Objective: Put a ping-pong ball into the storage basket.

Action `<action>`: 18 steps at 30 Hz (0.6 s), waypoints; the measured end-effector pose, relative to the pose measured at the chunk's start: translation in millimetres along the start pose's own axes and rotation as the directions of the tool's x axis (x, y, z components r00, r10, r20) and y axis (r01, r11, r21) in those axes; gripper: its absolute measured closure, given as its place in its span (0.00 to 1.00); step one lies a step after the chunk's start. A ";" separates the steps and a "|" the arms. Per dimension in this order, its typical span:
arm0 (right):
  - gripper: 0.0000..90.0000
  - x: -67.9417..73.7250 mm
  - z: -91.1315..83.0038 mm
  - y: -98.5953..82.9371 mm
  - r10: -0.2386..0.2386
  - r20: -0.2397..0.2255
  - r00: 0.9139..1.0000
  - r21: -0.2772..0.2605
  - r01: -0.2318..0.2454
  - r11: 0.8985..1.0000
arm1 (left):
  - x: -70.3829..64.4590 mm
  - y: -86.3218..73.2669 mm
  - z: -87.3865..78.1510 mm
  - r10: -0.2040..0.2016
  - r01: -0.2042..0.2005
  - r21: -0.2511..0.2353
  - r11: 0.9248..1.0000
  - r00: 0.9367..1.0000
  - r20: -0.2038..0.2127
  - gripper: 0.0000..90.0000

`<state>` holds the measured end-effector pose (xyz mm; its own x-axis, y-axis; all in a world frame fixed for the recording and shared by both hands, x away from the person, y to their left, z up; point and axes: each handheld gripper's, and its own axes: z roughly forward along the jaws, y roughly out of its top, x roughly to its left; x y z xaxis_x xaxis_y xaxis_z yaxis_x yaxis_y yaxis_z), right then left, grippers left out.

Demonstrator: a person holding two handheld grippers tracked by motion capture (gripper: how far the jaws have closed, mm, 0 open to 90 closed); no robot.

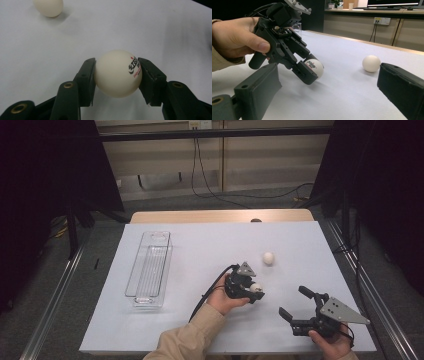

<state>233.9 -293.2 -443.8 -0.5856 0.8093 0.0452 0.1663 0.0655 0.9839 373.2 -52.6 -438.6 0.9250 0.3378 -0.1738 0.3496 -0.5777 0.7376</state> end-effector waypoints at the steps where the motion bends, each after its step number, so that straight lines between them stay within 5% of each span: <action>1: 0.04 -0.2 0.0 -0.1 0.001 0.000 1.000 0.000 -0.001 1.000 | 0.2 -0.1 -0.5 -0.007 0.007 -0.003 1.000 1.000 0.004 0.57; 18: 0.04 -0.1 -0.5 -0.1 0.003 0.000 1.000 0.000 -0.003 1.000 | 7.1 -0.1 -13.2 -0.060 0.060 -0.025 0.998 0.998 0.002 0.57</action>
<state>233.6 -293.5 -443.9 -0.5856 0.8092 0.0478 0.1674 0.0631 0.9839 377.8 -40.4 -431.3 0.9027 0.3704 -0.2190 0.4007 -0.5380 0.7416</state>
